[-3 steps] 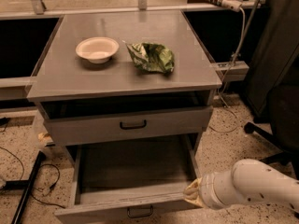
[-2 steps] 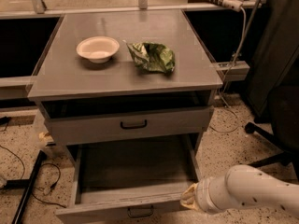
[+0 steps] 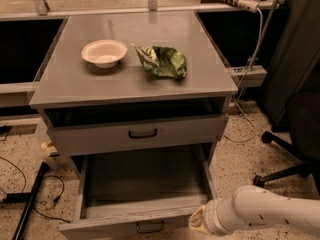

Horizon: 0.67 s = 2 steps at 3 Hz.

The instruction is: Close middle drawer

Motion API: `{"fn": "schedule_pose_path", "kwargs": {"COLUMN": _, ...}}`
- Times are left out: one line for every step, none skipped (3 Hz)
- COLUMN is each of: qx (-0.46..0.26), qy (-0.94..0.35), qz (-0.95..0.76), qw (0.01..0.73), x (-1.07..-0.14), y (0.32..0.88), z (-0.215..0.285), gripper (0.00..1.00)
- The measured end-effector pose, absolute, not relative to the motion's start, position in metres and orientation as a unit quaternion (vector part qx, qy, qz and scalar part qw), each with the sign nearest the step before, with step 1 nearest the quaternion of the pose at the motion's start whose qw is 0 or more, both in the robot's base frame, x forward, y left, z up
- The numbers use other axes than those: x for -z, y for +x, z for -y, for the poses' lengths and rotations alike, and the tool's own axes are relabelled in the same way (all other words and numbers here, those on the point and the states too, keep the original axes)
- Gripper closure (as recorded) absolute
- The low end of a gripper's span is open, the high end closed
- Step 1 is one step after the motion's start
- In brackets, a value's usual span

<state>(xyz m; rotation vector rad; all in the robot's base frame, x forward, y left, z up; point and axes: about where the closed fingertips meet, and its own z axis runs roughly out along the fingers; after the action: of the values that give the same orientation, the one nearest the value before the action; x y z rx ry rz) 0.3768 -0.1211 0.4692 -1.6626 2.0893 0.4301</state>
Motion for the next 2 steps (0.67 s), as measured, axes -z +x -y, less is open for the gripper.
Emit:
{"fn": "schedule_pose_path", "kwargs": {"qx": -0.165, "qy": -0.6, "qz": -0.753, "qw": 0.212, "x": -0.447, "y": 0.376, "z": 0.112, "gripper": 1.0}}
{"fn": "schedule_pose_path", "kwargs": {"qx": -0.171, "qy": -0.602, "qz": -0.749, "qw": 0.216, "x": -0.431, "y": 0.379, "z": 0.101, "gripper": 1.0}}
